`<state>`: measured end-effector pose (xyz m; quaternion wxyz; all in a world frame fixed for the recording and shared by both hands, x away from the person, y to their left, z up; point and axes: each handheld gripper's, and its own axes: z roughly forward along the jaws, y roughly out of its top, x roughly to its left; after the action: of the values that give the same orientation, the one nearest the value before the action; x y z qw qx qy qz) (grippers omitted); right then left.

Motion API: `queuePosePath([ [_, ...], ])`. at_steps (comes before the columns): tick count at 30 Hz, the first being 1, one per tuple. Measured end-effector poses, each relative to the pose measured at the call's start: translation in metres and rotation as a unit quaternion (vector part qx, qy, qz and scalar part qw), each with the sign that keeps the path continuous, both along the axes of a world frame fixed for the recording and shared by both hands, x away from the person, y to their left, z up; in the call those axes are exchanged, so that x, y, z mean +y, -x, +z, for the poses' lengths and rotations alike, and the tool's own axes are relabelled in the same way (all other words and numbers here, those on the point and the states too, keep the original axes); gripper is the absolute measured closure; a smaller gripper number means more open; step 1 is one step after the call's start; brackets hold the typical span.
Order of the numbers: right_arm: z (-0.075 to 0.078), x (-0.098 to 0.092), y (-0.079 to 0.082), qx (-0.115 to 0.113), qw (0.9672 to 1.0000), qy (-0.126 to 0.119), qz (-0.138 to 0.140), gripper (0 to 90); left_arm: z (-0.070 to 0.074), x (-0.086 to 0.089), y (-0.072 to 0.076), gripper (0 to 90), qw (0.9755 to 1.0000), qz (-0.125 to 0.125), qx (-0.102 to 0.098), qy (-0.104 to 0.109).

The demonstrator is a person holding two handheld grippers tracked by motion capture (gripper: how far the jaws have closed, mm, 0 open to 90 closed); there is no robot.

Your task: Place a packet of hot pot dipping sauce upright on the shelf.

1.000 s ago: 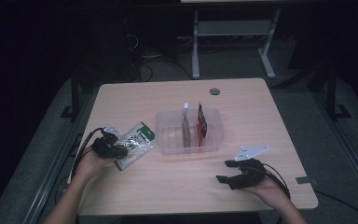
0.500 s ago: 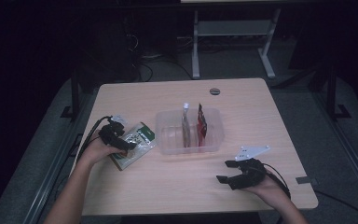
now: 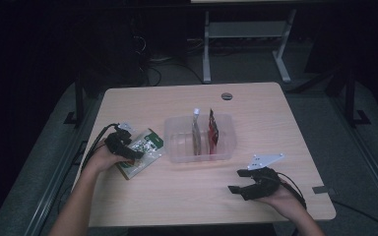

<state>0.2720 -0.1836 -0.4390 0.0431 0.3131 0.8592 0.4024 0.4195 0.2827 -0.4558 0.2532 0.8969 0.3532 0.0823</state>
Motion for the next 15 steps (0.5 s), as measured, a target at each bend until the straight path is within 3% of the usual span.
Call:
queuePosePath([
  [5,-0.0001,0.0004,0.0003,-0.001,1.0,0.001,0.001,30.5,0.003,-0.0022,0.0029,20.4,0.9999,-0.008,0.001,-0.01],
  [9,-0.0003,0.0002,0.0002,-0.001,1.0,0.004,0.0,30.8,0.0067,-0.0021,0.0054,33.8,0.9997,-0.013,-0.002,-0.021],
  [15,-0.0009,0.0005,0.0002,0.002,1.0,0.003,0.0,30.9,0.008,0.0014,0.0099,59.8,0.9998,-0.01,-0.012,-0.01],
])
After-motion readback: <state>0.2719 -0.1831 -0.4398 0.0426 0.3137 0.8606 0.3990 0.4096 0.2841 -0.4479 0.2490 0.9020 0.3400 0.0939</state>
